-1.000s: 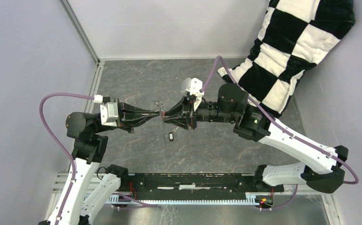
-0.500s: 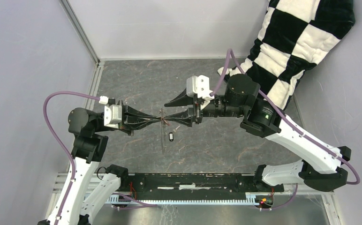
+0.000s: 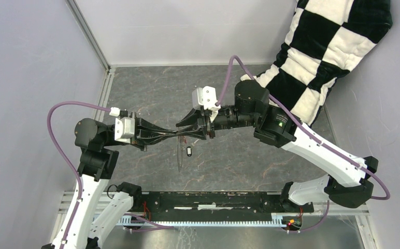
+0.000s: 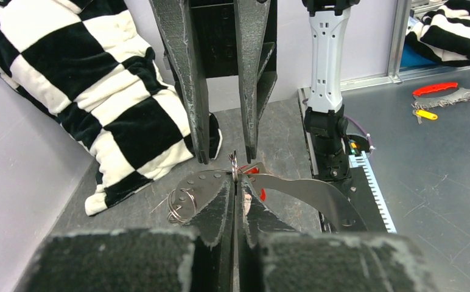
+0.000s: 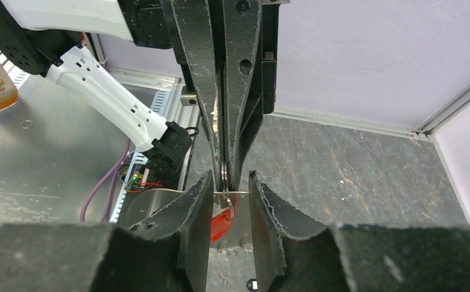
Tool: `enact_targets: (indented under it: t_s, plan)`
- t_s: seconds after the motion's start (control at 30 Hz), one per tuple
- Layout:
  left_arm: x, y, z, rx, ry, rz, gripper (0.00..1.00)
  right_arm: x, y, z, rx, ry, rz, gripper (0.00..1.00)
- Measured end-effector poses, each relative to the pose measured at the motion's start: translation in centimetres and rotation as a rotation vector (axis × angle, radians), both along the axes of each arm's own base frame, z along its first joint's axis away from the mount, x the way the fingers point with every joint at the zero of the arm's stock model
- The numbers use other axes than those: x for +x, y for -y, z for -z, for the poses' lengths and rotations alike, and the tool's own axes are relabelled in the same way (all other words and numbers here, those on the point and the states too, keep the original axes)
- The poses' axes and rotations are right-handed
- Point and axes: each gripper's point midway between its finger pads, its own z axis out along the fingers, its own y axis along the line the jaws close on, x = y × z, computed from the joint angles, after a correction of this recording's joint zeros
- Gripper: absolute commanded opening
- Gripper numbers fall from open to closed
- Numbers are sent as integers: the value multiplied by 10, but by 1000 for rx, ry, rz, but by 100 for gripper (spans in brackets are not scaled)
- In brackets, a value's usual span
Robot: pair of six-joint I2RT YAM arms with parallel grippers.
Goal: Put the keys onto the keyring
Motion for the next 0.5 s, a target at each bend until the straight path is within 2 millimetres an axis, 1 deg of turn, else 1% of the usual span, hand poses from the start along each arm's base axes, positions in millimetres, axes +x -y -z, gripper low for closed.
enact_targets:
  t_s: [0.17, 0.37, 0.43, 0.5]
  plan:
    - [-1, 0, -3, -1, 8, 0, 2, -1, 1, 1, -3, -3, -13, 26]
    - [-1, 0, -3, -2, 9, 1, 2, -2, 1, 1, -3, -6, -19, 15]
    - [-1, 0, -3, -2, 9, 2, 2, -2, 1, 1, -4, -8, -20, 16]
    - [-2, 0, -3, -2, 9, 3, 2, -2, 0, 3, -7, -11, -23, 22]
